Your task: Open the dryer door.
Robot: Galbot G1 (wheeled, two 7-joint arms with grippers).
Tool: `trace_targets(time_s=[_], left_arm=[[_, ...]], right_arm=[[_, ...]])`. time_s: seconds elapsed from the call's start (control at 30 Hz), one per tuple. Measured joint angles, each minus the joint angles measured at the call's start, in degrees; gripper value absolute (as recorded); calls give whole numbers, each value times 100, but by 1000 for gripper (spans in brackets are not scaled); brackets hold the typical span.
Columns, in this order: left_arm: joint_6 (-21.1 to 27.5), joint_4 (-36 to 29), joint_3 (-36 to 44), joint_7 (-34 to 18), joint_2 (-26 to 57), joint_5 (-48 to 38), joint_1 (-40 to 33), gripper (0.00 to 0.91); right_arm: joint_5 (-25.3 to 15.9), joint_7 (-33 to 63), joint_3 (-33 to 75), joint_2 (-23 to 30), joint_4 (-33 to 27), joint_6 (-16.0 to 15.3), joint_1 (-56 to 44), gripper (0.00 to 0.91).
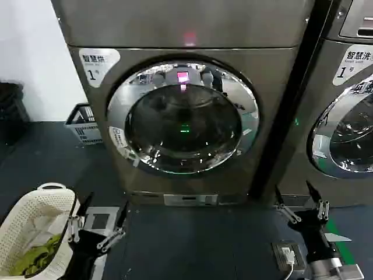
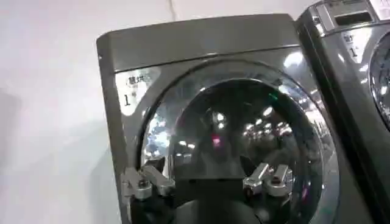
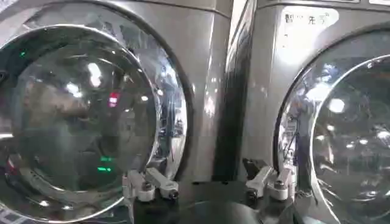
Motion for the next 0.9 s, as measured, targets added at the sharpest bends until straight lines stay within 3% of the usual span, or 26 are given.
trace_targets(time_s=[0.3, 0.5, 0.77, 0.9], left_arm=[[-19, -14, 5, 12, 9, 22, 4, 907], [-44, -14, 17, 18, 13, 53, 6, 907], [-51, -73, 47, 25, -5, 109, 36, 907], [-50, -115, 79, 28, -15, 148, 52, 907]], right_arm=[[110, -179, -85, -378, -133, -354, 244, 907], [435, -351, -279, -874, -153, -544, 467, 907], [878, -557, -689, -1654, -234, -1130, 933, 907], [912, -533, -1020, -1951, -375, -1313, 1421, 907]])
